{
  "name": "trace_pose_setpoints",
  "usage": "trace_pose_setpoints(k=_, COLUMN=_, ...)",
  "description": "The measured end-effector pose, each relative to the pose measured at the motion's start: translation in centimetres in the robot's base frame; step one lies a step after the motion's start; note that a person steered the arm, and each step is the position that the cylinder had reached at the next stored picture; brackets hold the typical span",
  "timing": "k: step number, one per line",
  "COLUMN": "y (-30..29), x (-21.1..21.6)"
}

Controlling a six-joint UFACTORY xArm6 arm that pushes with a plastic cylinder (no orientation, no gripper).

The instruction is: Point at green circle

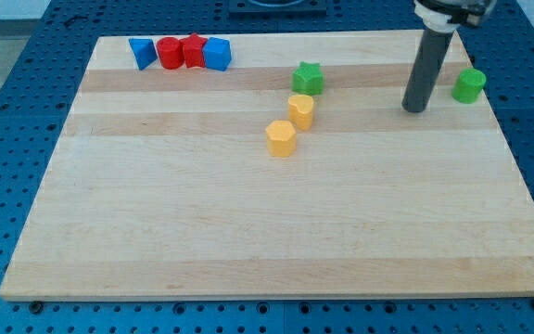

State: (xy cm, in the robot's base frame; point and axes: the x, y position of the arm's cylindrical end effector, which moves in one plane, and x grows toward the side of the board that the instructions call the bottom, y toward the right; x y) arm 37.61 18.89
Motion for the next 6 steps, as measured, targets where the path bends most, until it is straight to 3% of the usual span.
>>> trace_pose_setpoints(k=2, y=5.2, x=3.1)
trace_pose_setpoints(k=4, y=10.5, x=0.9)
trace_pose_setpoints(k=6, y=10.0, x=-1.7)
